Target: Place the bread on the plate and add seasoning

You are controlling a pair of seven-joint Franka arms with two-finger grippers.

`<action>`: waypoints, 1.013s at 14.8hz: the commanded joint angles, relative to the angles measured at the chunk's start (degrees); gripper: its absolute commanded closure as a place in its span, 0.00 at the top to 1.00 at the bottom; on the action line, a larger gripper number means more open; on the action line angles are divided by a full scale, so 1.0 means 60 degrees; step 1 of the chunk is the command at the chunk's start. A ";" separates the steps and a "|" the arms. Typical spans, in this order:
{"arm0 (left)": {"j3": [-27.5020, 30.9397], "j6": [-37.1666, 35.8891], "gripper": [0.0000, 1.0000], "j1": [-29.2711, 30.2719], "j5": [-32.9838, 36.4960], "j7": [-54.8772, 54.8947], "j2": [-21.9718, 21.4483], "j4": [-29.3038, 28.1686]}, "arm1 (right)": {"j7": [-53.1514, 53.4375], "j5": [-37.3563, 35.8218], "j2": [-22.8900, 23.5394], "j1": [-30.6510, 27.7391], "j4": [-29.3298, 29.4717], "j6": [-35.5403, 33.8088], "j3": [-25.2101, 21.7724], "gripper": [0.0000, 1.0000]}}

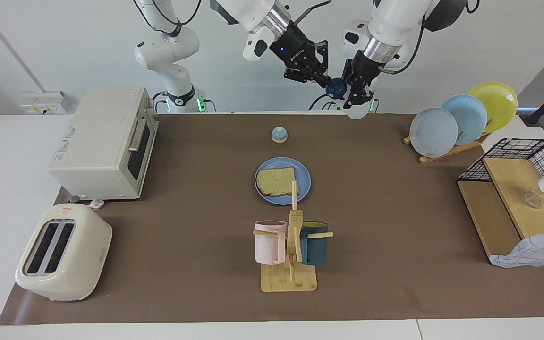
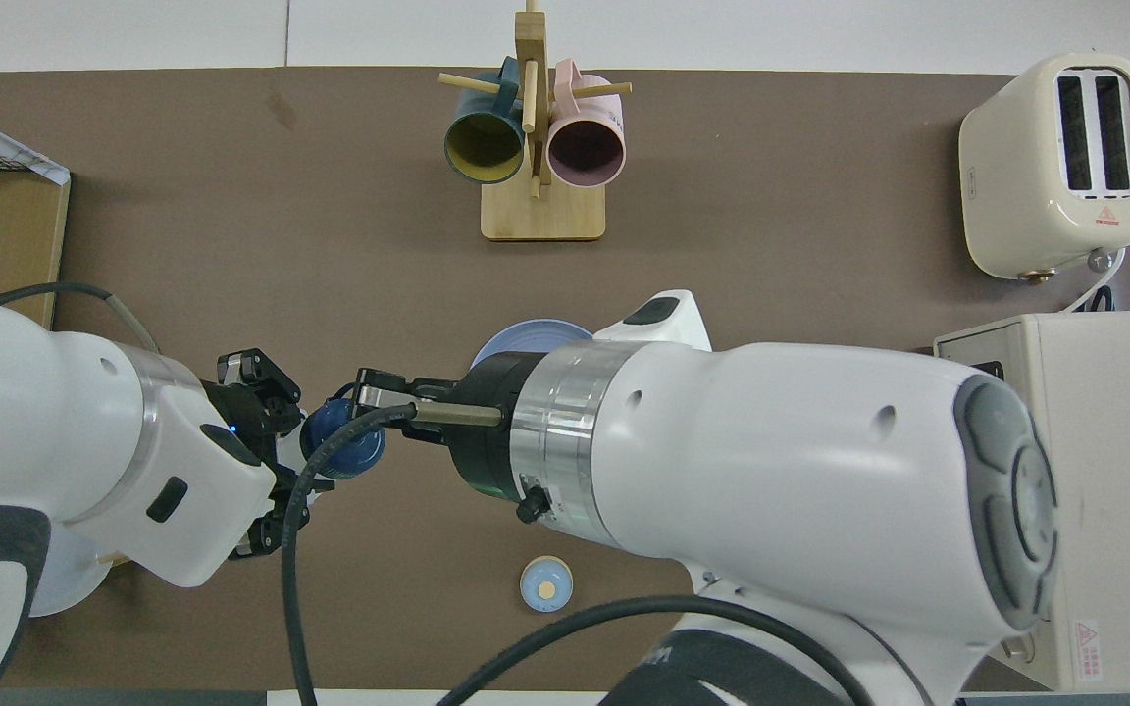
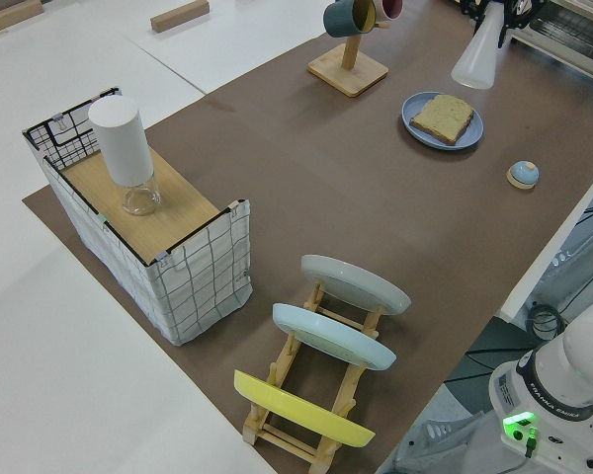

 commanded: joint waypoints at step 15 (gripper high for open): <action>0.0085 -0.0306 0.34 -0.0002 0.0037 0.0140 -0.0248 -0.0439 | -0.0454 -0.1224 -0.0043 -0.0203 0.0120 0.0430 -0.0002 0.00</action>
